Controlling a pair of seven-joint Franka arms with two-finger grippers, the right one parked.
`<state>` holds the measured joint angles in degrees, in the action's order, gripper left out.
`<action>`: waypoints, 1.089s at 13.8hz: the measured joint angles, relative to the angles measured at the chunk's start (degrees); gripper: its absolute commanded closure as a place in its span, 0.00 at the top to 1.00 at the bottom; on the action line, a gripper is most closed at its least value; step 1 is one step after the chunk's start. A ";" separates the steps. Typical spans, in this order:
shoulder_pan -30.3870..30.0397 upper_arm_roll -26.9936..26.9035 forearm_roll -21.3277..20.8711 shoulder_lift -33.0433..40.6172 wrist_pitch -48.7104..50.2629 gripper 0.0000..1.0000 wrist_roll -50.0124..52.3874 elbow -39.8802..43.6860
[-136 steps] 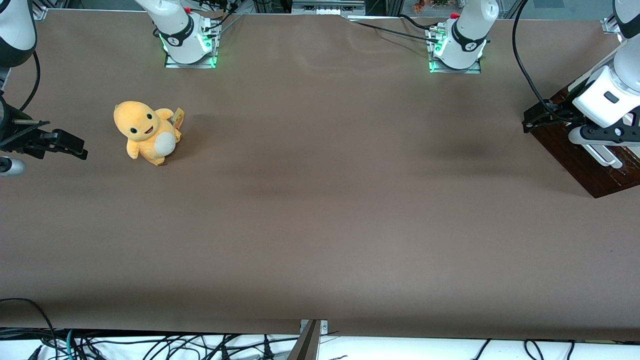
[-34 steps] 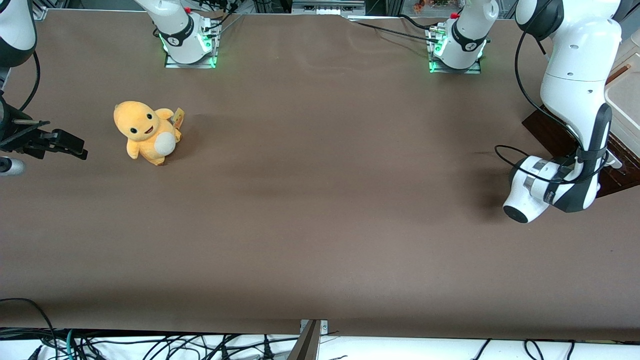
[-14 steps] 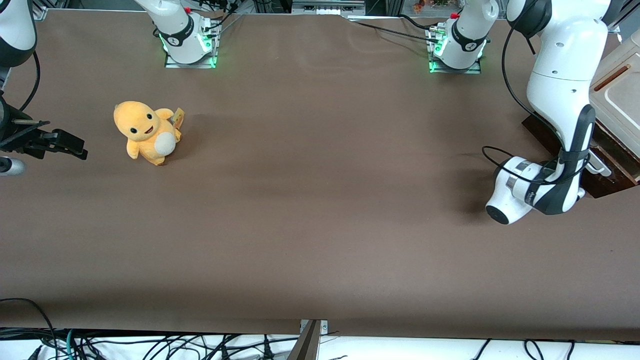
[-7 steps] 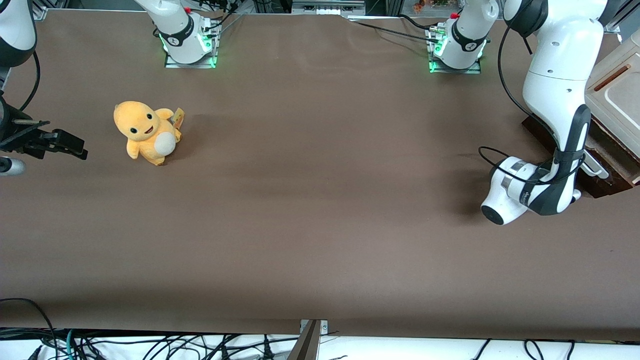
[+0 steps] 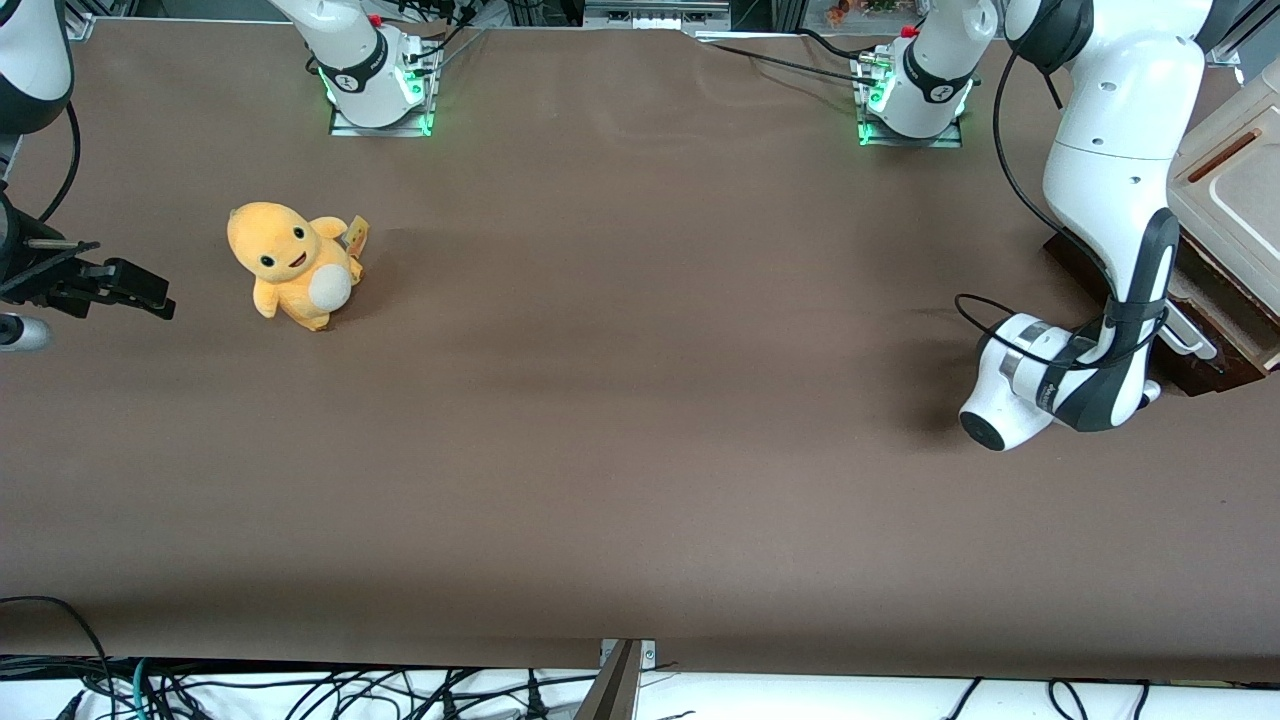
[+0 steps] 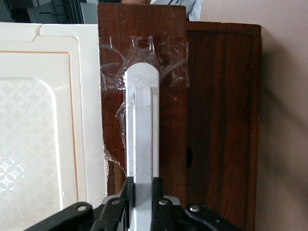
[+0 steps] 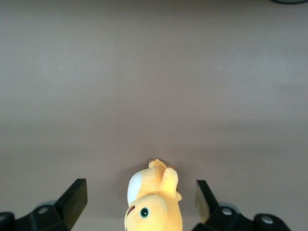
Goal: Open lower drawer with left arm only
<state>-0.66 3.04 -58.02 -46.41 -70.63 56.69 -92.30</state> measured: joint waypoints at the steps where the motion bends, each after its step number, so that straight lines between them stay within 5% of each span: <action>1: 0.00 0.01 0.00 -0.03 -0.01 0.04 0.00 0.00; 15: 0.01 0.07 0.00 -0.20 -0.01 0.02 0.00 0.00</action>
<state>-0.65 3.11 -58.02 -46.61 -70.65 56.70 -92.30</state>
